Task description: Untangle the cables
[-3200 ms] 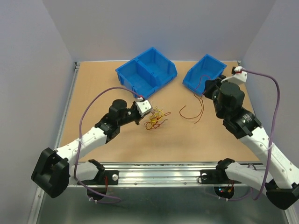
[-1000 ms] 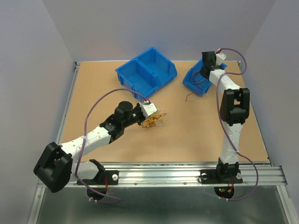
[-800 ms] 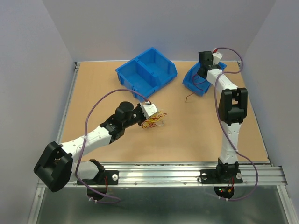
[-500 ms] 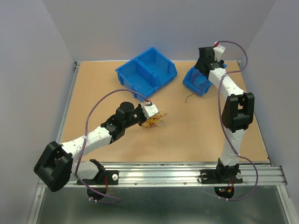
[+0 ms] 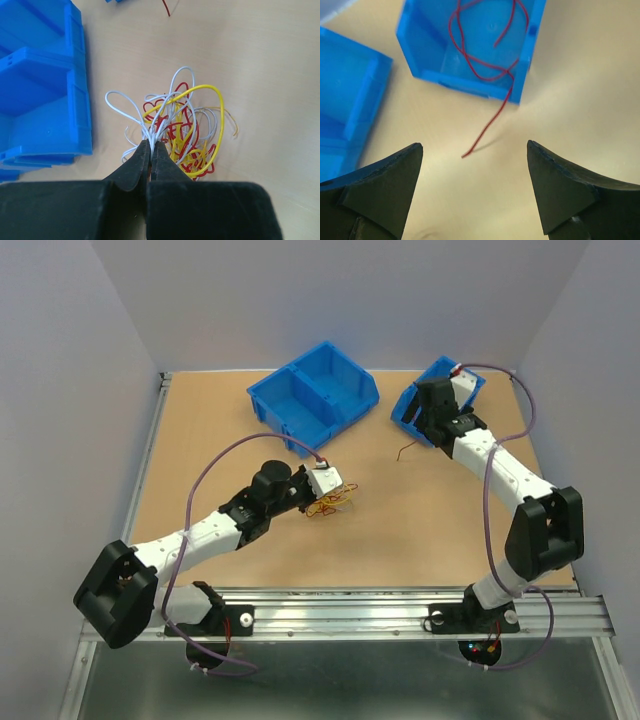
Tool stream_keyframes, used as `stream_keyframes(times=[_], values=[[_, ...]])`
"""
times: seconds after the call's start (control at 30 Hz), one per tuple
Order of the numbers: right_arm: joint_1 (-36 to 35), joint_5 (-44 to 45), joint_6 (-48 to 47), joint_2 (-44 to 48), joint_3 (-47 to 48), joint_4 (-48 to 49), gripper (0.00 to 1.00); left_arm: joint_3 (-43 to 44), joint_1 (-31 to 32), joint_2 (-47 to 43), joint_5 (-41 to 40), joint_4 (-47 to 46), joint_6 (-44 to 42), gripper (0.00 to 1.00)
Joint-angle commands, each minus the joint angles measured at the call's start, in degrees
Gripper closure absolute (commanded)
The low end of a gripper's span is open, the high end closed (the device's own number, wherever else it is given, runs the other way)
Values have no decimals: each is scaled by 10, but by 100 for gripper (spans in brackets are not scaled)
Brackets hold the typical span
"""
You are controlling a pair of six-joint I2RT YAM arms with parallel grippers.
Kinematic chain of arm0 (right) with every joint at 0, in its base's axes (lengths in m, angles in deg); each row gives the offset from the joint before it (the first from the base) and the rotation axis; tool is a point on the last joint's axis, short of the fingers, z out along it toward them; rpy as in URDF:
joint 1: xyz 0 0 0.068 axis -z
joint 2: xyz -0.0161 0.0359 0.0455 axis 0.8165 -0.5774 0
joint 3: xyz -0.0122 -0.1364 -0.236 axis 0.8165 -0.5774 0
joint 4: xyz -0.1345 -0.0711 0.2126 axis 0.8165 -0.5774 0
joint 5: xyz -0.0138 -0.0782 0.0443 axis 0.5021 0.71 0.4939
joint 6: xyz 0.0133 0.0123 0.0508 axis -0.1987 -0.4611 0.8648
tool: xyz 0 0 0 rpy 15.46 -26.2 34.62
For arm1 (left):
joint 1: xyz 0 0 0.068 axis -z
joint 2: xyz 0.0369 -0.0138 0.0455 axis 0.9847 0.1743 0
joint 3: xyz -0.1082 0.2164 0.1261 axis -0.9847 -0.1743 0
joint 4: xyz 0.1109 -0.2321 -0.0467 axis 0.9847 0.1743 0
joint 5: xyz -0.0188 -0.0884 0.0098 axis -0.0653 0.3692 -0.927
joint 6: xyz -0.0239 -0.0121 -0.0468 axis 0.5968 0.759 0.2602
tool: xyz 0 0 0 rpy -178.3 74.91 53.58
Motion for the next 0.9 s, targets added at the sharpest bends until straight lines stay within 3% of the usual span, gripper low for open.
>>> stream_keyframes(times=[0.0,0.27,0.47,0.57,0.7,0.83,0.87], values=[[-14,-10,99,8,-57,16,9,10,5,-17,-6,-24,-8,100],[-25,-12,139,-46,-89,60,5,10,5,-18,-10,-24,-8,100],[-25,-5,122,-76,-82,107,14,10,6,-15,-6,-24,-9,100],[-26,-4,113,-107,-60,108,22,11,6,-9,-8,-23,-10,100],[-25,3,112,-120,-53,109,40,11,7,-12,-7,-22,-11,100],[-25,7,112,-119,-54,109,43,10,7,-18,-9,-22,-10,100],[-25,8,113,-119,-54,110,56,9,7,-19,-9,-22,-10,100]])
